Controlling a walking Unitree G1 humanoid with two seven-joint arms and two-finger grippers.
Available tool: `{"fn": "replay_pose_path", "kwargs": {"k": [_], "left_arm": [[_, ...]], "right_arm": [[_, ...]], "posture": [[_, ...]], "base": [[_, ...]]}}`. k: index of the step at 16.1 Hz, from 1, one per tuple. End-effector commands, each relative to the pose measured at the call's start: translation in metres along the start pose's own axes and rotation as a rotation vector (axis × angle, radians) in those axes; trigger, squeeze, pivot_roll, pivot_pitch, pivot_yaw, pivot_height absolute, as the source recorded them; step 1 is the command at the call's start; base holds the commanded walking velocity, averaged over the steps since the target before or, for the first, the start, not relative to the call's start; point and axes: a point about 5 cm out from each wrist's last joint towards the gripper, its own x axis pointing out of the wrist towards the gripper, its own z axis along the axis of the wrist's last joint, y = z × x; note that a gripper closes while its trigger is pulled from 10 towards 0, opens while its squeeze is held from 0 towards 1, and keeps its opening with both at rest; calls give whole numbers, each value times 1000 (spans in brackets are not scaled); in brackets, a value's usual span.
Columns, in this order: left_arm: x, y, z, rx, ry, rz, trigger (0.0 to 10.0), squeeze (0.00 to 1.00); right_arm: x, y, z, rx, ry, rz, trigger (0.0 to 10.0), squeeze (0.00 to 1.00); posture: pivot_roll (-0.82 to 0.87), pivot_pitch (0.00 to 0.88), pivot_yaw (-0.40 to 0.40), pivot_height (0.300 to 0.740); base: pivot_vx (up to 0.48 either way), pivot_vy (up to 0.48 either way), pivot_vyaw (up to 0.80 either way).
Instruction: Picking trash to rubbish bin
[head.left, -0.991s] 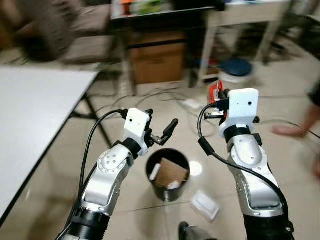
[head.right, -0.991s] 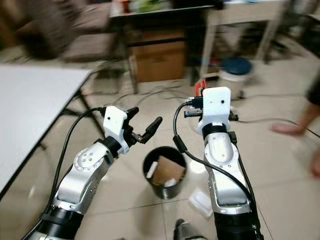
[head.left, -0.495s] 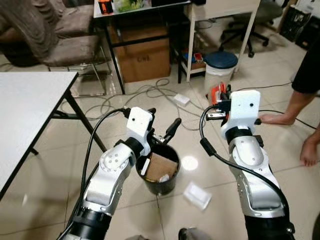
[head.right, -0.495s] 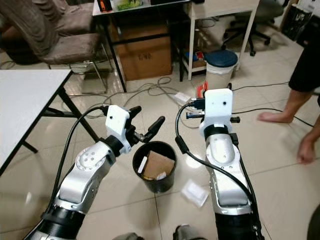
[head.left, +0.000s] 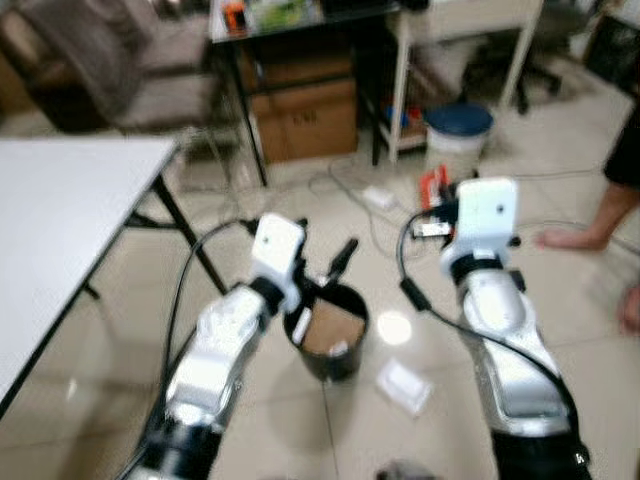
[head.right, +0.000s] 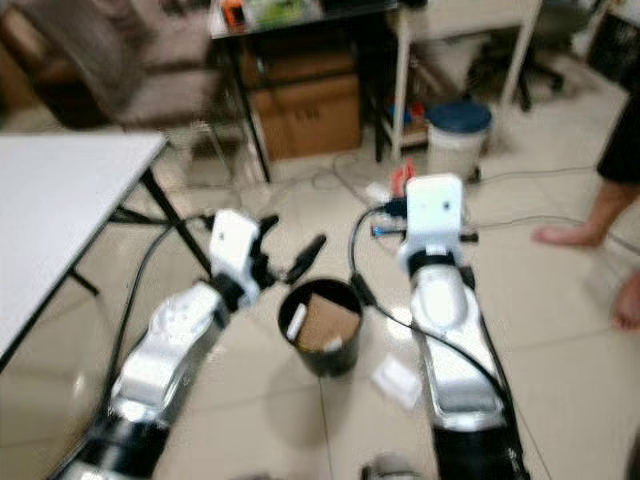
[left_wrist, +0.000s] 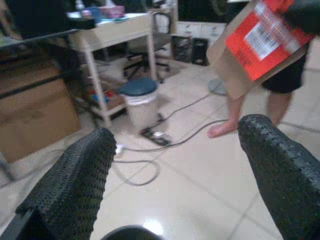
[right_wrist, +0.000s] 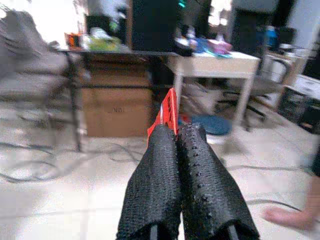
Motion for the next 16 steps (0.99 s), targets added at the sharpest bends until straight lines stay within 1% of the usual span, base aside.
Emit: {"fn": "replay_pose_path", "kwargs": {"k": [1,8,10,11,14,16], "left_arm": [[-5,8,-3,17,19,30,10000,0],[-5,9,-2,16,16,39,10000,0],[-7,12,-3,22,22,52,10000,0],[-9,15,-4,25,26,63,10000,0],[-26,37,-10,39,58,151,10000,0],[-33,48,-11,55,67,198,10000,0]], "right_arm": [[-1,8,6,16,-23,25,10000,0],[-2,7,5,15,-23,24,10000,0],[-3,6,5,9,-23,23,10000,0],[-4,5,4,6,-23,20,10000,0],[-14,-8,-3,-11,-5,-12,10000,0],[-18,-15,-7,-24,10,-27,10000,0]], "posture": [[-132,116,83,740],[-132,116,81,740],[-132,116,81,740],[-132,116,81,740],[-134,120,82,740],[-134,120,82,740]], "base": [[480,0,0],[480,0,0],[480,0,0],[480,0,0],[480,0,0],[396,0,0]]}}
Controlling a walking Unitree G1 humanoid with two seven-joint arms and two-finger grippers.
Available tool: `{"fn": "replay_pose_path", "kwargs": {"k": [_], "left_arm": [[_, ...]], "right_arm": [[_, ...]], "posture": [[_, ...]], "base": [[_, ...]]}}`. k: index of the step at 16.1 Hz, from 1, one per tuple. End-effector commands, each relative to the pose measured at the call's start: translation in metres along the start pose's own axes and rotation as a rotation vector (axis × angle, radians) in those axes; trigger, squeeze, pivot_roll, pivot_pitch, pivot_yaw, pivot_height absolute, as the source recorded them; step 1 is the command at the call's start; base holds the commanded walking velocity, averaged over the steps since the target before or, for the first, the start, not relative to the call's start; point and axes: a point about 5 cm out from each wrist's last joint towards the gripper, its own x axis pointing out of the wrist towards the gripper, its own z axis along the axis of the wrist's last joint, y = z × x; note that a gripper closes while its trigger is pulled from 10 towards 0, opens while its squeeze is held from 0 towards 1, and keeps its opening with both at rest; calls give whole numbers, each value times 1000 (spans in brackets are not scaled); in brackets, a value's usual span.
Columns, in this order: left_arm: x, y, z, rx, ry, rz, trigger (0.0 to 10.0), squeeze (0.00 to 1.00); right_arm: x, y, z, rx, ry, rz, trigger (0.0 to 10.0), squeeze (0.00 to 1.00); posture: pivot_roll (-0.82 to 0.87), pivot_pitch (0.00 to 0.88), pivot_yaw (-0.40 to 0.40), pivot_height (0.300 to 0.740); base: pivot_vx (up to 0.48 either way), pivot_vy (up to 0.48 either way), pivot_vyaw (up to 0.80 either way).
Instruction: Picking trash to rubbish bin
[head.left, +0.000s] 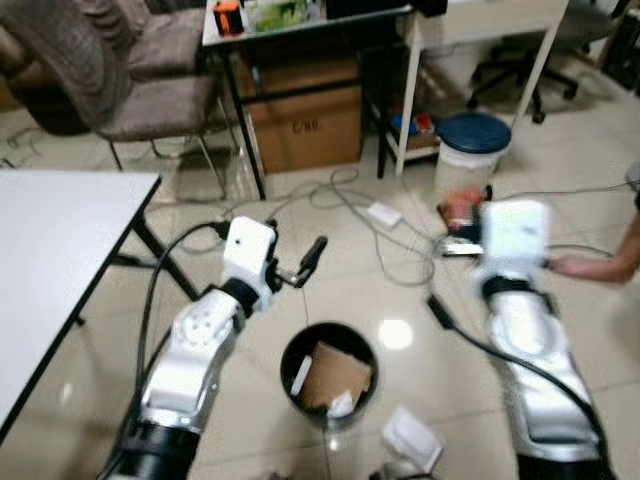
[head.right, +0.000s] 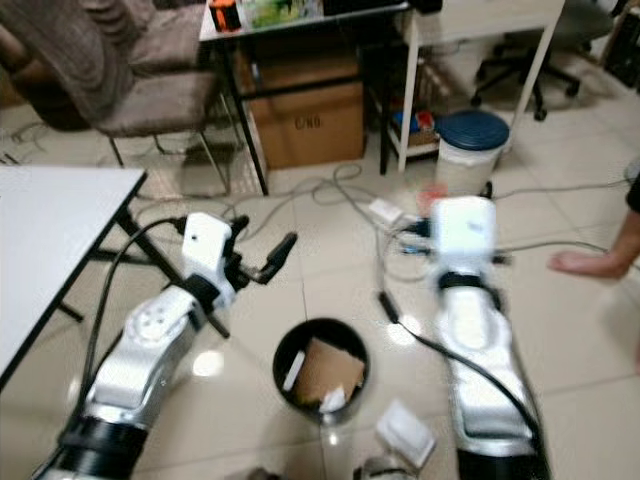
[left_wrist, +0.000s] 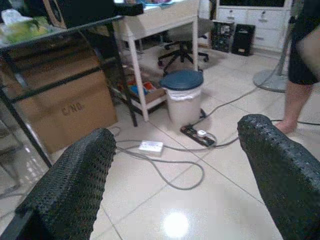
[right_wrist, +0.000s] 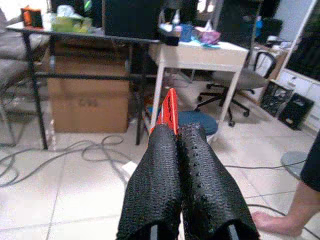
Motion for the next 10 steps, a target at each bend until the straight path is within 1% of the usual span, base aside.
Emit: {"fn": "replay_pose_path", "kwargs": {"k": [1,2,4,7,10], "left_arm": [[-7,17,1,10,-7,87,10000,0],[-6,19,3,-4,-17,104,10000,0],[-5,19,4,-14,-29,115,10000,0],[-4,14,2,-10,-15,107,10000,0],[-2,13,3,-19,-30,113,10000,0]], "right_arm": [[-3,7,6,13,-26,32,10000,0],[-3,6,6,11,-26,32,10000,0],[-3,6,6,10,-25,34,10000,0],[-4,9,7,10,-28,45,10000,0],[-4,9,7,8,-31,48,10000,0]], "posture": [[-127,122,76,740],[-127,122,76,740],[-127,123,74,740],[-133,118,73,740],[-133,118,73,740]], "base": [[371,0,0],[296,0,0],[0,0,0],[0,0,0],[0,0,0]]}}
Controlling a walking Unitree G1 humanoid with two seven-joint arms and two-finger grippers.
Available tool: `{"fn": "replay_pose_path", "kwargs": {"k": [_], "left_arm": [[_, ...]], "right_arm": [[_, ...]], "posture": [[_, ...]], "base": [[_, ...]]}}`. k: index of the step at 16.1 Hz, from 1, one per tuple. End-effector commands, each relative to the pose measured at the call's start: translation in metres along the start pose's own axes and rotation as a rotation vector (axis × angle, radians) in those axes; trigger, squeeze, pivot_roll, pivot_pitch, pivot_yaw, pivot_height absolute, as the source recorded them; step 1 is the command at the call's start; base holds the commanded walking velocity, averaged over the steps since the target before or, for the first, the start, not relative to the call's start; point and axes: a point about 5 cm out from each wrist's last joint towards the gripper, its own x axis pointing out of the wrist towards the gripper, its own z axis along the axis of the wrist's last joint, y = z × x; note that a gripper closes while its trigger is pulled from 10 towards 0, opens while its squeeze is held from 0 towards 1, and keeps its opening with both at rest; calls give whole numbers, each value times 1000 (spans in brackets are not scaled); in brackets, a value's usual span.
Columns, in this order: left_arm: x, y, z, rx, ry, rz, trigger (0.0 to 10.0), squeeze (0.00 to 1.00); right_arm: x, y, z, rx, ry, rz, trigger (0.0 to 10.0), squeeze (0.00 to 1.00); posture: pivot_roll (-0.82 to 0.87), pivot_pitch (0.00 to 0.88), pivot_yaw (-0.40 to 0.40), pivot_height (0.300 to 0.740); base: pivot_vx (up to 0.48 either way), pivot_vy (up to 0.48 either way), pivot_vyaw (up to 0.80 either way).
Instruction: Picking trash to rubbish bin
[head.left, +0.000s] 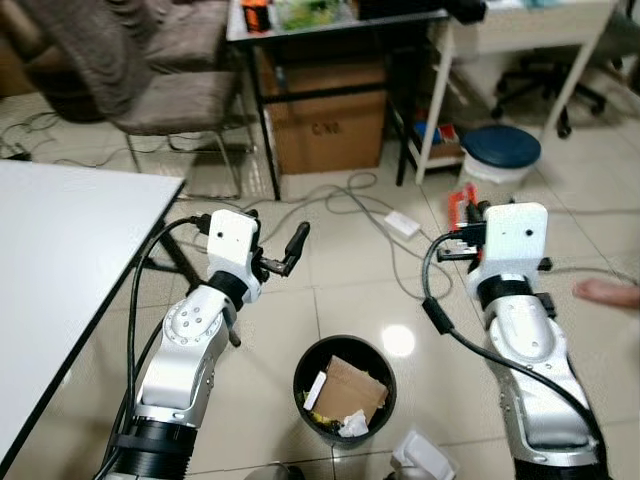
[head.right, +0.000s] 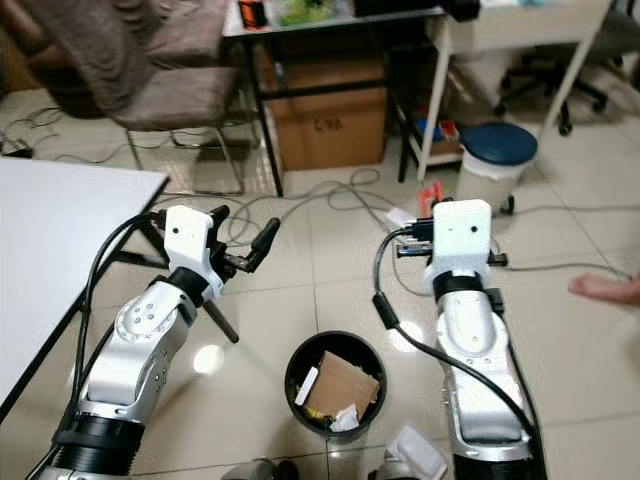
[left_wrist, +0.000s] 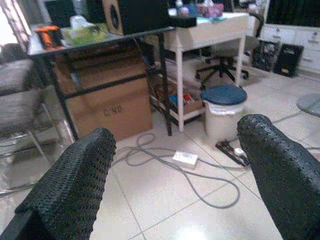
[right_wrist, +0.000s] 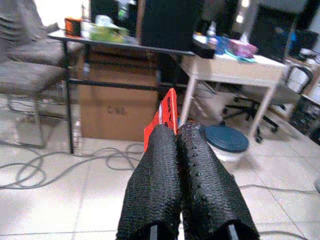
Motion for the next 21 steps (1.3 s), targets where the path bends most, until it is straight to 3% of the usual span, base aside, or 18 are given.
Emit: {"fn": "replay_pose_path", "kwargs": {"k": [1,6,18,21], "left_arm": [[-1,4,-1,0,3,26,10000,0],[2,-4,-2,-5,12,2,10000,0],[2,-7,-3,8,19,-23,10000,0],[2,-10,-3,7,23,-44,10000,0]], "right_arm": [[-1,0,5,2,-18,1,10000,0],[0,6,5,9,-19,16,10000,0],[0,11,6,17,-21,25,10000,0],[1,12,6,16,-20,29,10000,0]], "posture": [[-133,118,73,740],[-134,123,73,740],[-133,131,81,740],[-133,131,81,740]], "base": [[0,0,0],[0,0,0],[432,0,0],[112,0,0]]}}
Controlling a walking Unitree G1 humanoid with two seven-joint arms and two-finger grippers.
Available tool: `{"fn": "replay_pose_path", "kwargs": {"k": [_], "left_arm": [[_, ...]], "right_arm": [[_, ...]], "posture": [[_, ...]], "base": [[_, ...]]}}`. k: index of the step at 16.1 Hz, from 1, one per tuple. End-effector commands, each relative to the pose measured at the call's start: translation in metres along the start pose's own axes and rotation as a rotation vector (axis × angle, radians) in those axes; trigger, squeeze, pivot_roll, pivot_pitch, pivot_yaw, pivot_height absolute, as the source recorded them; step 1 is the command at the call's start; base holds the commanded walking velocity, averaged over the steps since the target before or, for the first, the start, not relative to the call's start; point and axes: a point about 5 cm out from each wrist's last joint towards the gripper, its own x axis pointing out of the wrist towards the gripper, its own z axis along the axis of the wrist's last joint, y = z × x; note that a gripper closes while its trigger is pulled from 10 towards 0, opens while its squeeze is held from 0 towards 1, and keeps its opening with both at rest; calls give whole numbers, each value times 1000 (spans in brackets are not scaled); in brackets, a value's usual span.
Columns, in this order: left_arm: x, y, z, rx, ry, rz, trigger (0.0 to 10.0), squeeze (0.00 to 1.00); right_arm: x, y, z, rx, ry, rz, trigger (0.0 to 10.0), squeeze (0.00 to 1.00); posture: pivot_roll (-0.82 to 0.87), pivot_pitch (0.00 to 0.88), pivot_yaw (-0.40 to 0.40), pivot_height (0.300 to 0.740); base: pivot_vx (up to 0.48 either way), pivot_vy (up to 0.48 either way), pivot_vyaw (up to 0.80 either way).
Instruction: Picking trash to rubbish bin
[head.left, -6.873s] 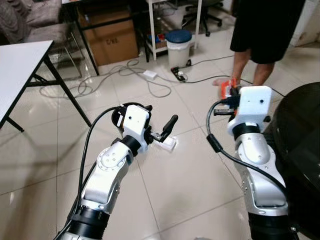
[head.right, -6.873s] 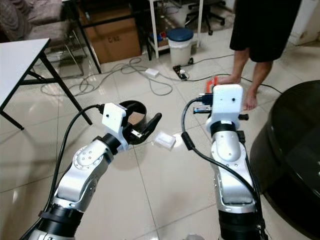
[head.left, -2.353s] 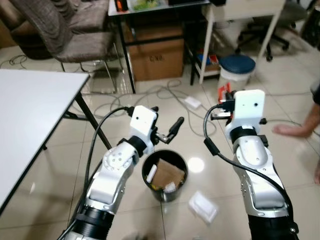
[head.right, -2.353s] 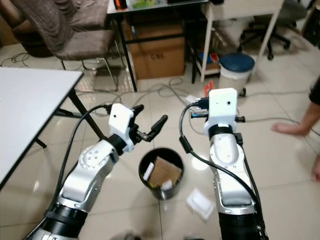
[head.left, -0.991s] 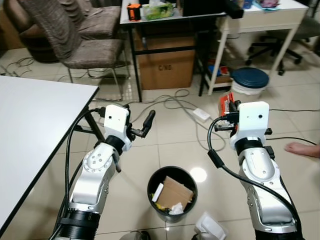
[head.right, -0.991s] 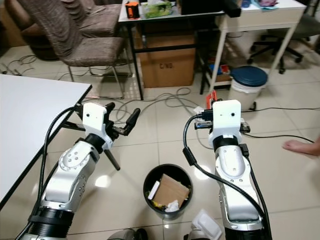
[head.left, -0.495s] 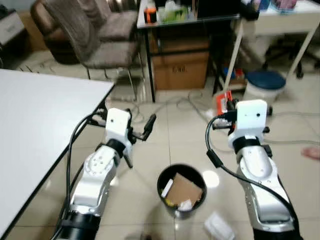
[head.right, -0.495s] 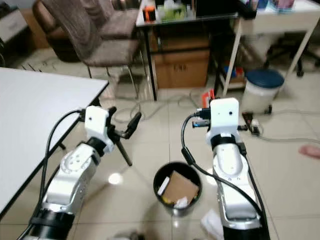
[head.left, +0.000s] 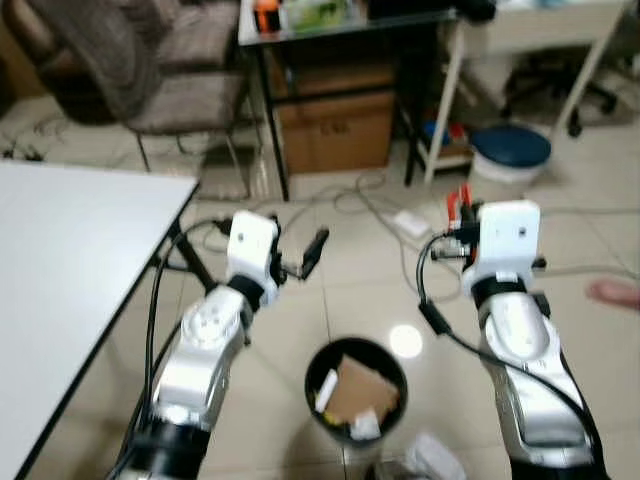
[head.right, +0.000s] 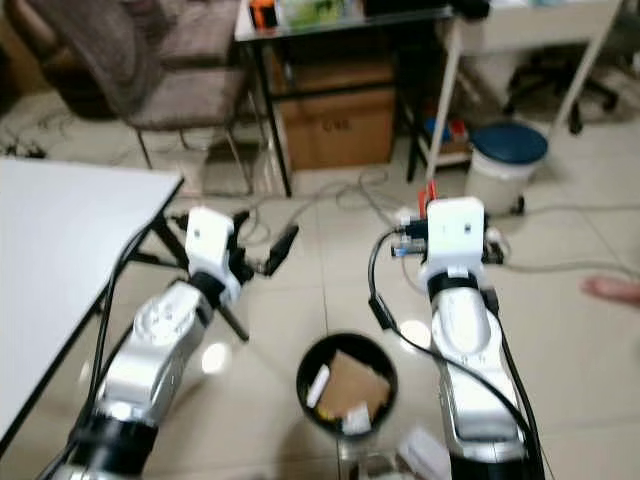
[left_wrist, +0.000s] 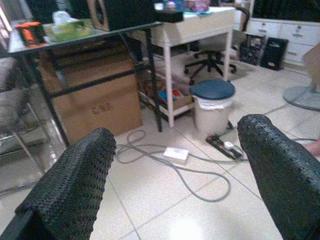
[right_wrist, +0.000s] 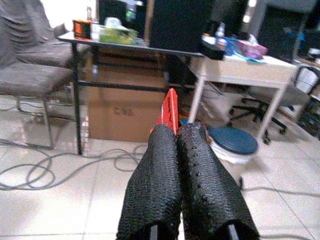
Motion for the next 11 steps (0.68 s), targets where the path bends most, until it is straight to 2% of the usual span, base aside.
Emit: {"fn": "replay_pose_path", "kwargs": {"k": [1,11], "left_arm": [[-5,7,-2,6,16,13,10000,0],[-4,-2,-5,7,28,-25,10000,0]], "right_arm": [[0,6,4,7,-14,20,10000,0],[2,8,2,13,-7,19,10000,0]], "posture": [[-133,130,80,740],[-131,133,79,740]], "base": [[0,0,0],[0,0,0]]}}
